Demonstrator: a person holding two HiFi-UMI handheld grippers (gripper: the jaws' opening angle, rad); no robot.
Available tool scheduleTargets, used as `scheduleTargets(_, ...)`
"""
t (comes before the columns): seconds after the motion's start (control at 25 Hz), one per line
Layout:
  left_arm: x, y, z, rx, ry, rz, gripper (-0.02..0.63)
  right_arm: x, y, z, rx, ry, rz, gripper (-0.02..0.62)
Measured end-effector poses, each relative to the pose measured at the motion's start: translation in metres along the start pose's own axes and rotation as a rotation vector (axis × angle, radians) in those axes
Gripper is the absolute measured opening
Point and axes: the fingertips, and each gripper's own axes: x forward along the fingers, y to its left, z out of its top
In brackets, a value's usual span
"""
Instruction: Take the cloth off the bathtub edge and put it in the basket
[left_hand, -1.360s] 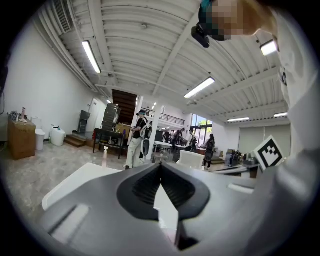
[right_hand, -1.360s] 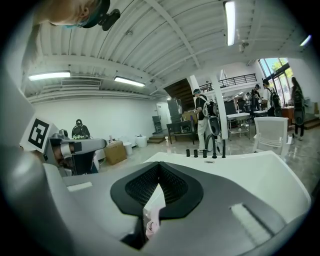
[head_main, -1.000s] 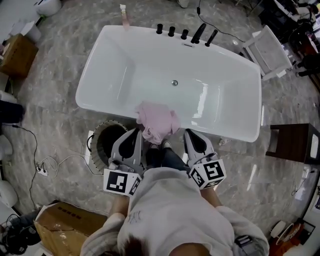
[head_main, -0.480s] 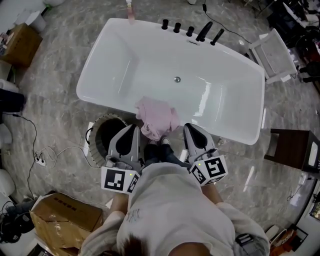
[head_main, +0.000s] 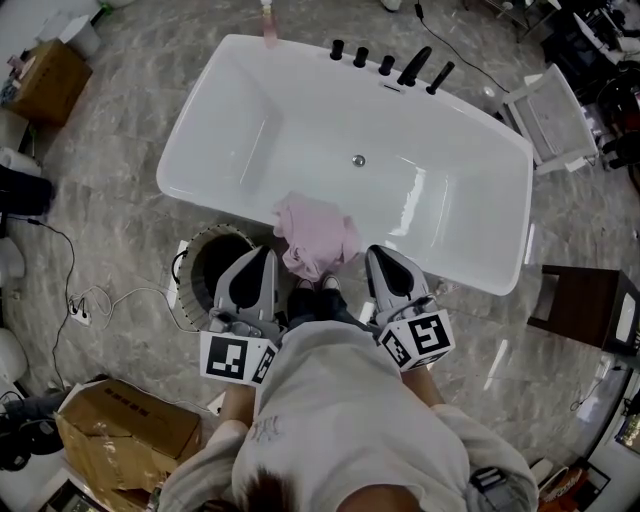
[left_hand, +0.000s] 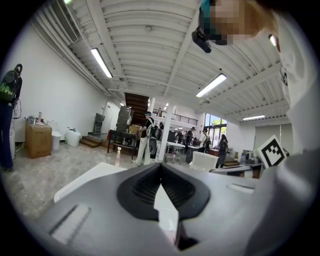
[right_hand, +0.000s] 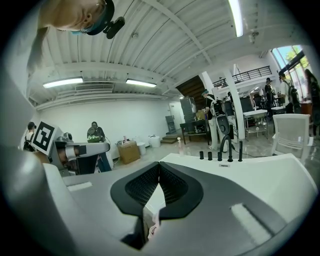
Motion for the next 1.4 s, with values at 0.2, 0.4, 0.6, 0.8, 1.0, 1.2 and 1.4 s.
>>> scheduleTargets(0.2, -0.002, 0.001, 0.001, -0.002, -0.003, 0.008, 0.009, 0.001, 0.000, -0.002, 0.000, 0.000, 0.001, 0.000)
scheduleTargets(0.4, -0.003, 0.005, 0.004, -0.009, -0.010, 0.024, 0.009, 0.005, 0.004, 0.002, -0.037, -0.008, 0.014, 0.017)
scheduleTargets(0.6, -0.005, 0.008, 0.004, -0.015, -0.012, 0.039, 0.009, 0.012, 0.015, 0.014, 0.007, -0.055, 0.110, 0.113)
scheduleTargets(0.8, -0.008, 0.009, 0.002, -0.017, -0.013, 0.054, 0.009, 0.020, 0.023, 0.012, -0.017, -0.048, 0.180, 0.112)
scheduleTargets(1.0, -0.012, 0.008, 0.004, -0.015, -0.015, 0.062, 0.009, 0.024, 0.017, 0.002, -0.069, -0.007, 0.140, 0.112)
scheduleTargets(1.2, -0.017, 0.009, 0.002, -0.015, -0.016, 0.073, 0.009, 0.033, 0.016, -0.013, -0.075, 0.038, 0.165, 0.112)
scheduleTargets(1.4, -0.022, 0.013, -0.005, -0.028, -0.001, 0.091, 0.009, 0.042, 0.017, -0.033, -0.082, 0.088, 0.177, 0.114)
